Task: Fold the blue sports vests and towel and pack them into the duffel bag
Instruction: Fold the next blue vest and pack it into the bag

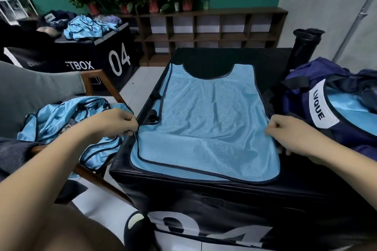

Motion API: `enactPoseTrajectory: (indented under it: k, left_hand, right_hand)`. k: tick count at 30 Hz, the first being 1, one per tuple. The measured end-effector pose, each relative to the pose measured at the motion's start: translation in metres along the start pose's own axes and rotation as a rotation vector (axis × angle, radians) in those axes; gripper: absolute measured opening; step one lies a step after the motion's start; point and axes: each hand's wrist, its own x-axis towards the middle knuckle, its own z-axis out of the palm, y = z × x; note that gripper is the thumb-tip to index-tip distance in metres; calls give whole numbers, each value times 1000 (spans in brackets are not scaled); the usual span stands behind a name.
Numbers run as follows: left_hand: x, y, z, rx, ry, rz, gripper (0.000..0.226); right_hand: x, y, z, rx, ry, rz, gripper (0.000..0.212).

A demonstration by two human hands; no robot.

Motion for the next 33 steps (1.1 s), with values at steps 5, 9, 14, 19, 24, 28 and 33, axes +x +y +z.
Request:
enactPoseTrajectory:
  k: [5,9,14,19,24,28,33]
  left_hand:
    - [0,-3,5,88,-82,-33,19]
    - [2,0,10,84,-40,-47,21]
    - [7,-1,14,126,-50,-21,54]
    - [15,-8,12,240,-15,19,33]
    - [18,-11,3,396,4,-24,29]
    - [8,6,19,412,275,190,20]
    - [-28,69,77,137,273,644,10]
  right_hand:
    - [5,4,6,404,-119,45,26]
    - [0,1,9,511,-302,119,24]
    - [-6,0,4,490,-430,126,50]
    - [-4,-4,4,646,-298,96,37]
    - [1,-12,12,811,-180,18,29]
    - [2,-15,18,795,-152,-11,22]
    - [1,-19,22,780,-180,-8,13]
